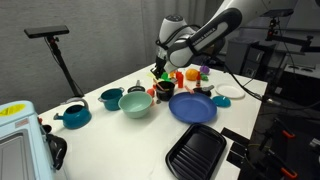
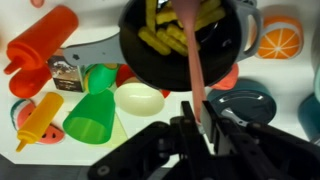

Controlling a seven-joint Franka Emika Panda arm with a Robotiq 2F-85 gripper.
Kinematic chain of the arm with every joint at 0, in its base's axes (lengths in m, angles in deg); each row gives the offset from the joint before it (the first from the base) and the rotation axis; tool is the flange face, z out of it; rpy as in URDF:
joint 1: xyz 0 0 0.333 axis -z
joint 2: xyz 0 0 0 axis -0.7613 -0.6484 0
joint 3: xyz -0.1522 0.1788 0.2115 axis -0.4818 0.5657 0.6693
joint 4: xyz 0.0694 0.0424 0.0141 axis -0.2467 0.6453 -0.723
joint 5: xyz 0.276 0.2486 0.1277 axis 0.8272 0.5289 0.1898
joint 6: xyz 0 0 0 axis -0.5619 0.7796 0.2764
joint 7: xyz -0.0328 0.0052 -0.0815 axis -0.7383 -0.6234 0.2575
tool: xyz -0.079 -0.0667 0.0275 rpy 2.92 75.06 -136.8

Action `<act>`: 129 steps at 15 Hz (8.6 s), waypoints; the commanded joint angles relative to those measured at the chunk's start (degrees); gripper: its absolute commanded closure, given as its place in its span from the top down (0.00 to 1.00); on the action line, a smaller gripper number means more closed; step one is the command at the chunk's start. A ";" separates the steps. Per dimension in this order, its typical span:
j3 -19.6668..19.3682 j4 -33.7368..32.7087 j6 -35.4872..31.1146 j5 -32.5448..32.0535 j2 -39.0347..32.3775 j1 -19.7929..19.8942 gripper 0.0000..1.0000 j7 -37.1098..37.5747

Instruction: Stir the contents in the black pot

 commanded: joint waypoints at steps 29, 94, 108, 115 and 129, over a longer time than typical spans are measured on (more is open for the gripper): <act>-6.31 -16.82 8.53 -8.59 -12.94 -4.06 1.00 1.57; 2.39 -16.25 18.97 -2.58 -6.88 4.21 0.87 -4.71; 2.59 -20.66 17.55 -0.77 -12.36 4.07 0.71 -3.89; 2.52 -22.64 17.31 -0.86 -13.63 3.66 0.15 -3.82; 0.47 -20.32 12.01 -1.98 -9.72 1.53 0.02 0.61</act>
